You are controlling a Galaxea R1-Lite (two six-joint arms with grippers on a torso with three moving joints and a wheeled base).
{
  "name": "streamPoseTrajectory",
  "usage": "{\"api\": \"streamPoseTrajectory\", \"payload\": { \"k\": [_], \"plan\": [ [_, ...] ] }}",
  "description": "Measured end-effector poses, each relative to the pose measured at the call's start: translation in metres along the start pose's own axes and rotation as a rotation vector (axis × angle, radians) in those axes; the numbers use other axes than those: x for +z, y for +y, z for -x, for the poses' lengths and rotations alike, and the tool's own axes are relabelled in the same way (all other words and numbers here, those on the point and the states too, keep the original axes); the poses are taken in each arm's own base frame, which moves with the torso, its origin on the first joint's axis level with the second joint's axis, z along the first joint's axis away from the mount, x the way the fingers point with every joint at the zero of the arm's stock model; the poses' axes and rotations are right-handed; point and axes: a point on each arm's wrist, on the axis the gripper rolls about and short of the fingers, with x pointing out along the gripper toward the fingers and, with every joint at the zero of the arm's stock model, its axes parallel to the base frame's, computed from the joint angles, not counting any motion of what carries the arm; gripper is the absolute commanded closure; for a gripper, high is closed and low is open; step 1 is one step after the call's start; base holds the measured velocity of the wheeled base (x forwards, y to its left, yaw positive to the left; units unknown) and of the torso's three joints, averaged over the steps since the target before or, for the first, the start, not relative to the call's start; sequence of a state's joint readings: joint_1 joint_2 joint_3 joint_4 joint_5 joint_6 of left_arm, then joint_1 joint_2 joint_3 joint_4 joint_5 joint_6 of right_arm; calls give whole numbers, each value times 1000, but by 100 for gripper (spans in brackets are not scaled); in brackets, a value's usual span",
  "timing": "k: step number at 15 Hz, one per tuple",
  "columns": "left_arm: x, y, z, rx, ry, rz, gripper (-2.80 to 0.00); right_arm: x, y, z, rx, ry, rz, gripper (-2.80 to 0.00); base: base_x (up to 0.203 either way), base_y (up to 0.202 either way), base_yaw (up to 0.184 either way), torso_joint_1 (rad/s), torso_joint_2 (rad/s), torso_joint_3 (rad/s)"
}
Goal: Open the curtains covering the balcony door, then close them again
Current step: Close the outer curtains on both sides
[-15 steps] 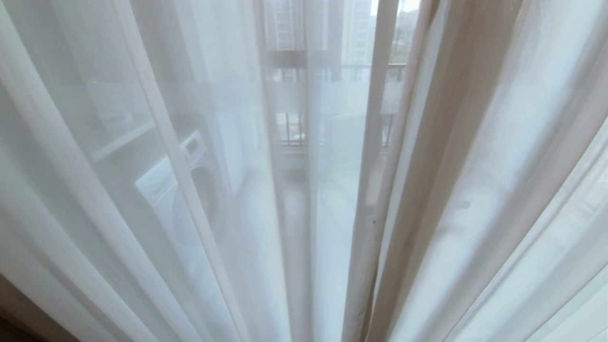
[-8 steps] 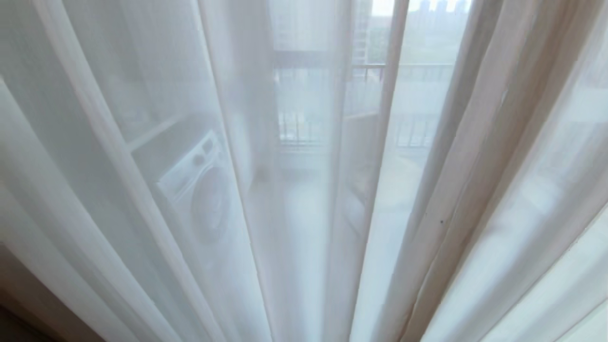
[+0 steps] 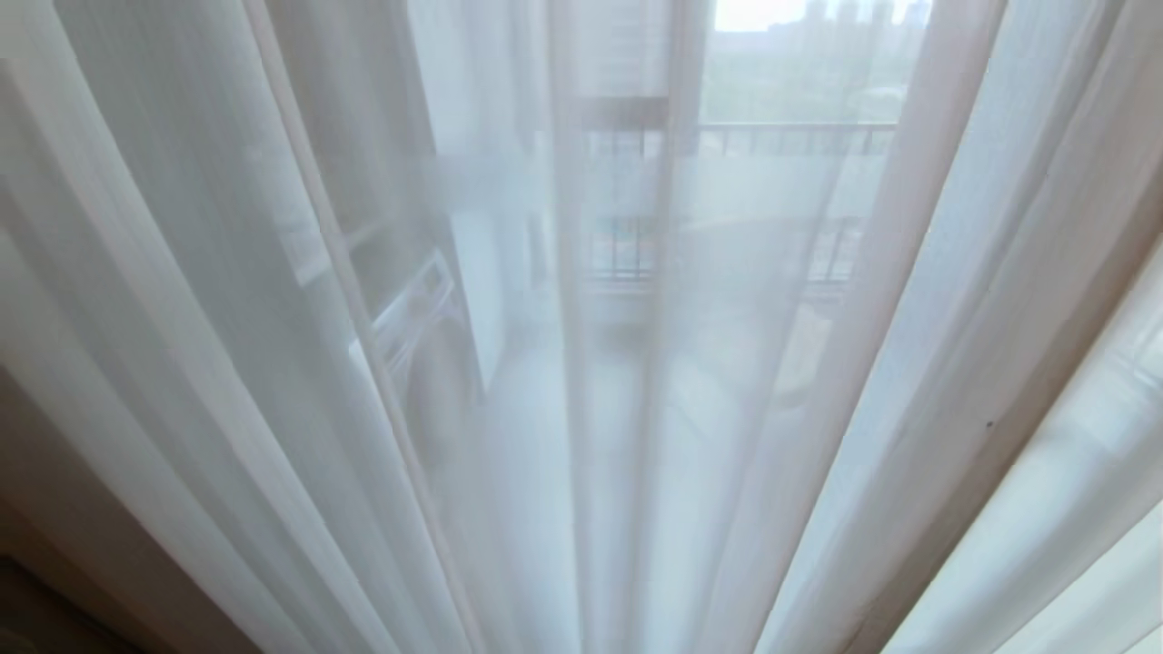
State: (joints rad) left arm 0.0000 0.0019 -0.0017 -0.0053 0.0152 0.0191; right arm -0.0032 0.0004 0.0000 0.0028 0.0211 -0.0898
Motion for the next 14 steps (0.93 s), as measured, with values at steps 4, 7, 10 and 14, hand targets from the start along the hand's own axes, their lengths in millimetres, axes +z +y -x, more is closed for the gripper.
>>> {"api": "streamPoseTrajectory", "payload": {
  "k": [4, 7, 10, 14],
  "plan": [
    [0, 0, 0, 1, 0, 0, 0, 0, 0, 0, 0, 1, 0, 0, 0, 191, 1, 3, 1, 3],
    [0, 0, 0, 0, -1, 1, 0, 0, 0, 0, 0, 0, 0, 0, 0, 194, 2, 3, 2, 1],
    [0, 0, 0, 0, -2, 1, 0, 0, 0, 0, 0, 1, 0, 0, 0, 192, 0, -1, 1, 3],
    [0, 0, 0, 0, -2, 1, 0, 0, 0, 0, 0, 1, 0, 0, 0, 191, 0, 6, 4, 4]
  ]
}}
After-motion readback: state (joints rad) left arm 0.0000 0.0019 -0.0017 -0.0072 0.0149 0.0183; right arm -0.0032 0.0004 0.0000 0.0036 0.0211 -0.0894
